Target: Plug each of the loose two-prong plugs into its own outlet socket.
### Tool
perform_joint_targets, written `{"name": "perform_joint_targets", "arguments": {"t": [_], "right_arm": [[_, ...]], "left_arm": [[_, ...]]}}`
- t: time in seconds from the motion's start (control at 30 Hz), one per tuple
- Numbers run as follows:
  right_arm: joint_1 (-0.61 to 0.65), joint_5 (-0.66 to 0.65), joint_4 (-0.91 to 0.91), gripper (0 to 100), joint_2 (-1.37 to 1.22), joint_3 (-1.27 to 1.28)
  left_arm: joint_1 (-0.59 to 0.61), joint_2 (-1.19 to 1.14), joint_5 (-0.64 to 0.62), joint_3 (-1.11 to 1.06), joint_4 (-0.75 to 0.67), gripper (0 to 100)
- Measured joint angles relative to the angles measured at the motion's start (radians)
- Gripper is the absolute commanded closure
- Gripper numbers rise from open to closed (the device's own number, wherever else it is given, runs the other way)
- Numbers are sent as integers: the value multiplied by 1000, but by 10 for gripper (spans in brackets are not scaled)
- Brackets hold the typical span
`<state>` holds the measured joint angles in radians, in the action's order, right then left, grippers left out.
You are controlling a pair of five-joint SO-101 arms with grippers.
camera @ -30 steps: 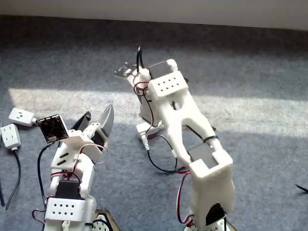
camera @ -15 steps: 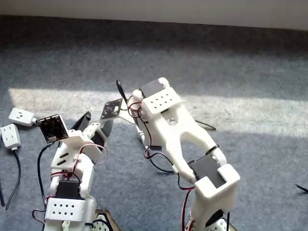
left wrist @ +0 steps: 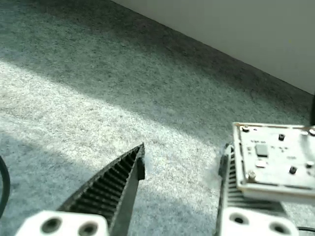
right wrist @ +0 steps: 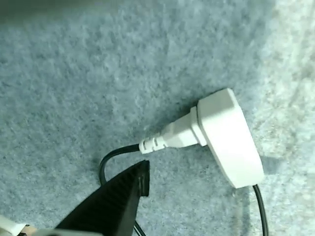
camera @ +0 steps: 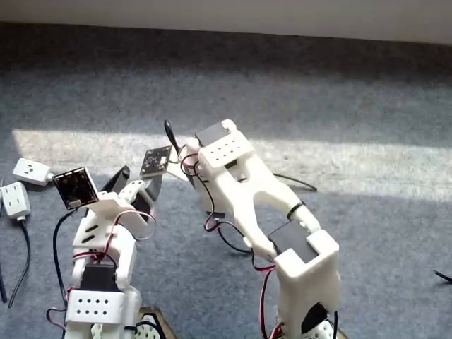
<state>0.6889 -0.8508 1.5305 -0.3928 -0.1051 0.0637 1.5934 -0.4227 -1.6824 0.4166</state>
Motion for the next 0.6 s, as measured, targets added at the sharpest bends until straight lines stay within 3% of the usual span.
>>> {"name": "perform_joint_targets", "arguments": {"t": [0.17,0.6], "right_arm": [[0,14,2,622,-107,-101],[2,100,104,634,-368,-393]], "left_arm": [[0,0,0,0,0,737],[-5,0,0,0,2,737]]}}
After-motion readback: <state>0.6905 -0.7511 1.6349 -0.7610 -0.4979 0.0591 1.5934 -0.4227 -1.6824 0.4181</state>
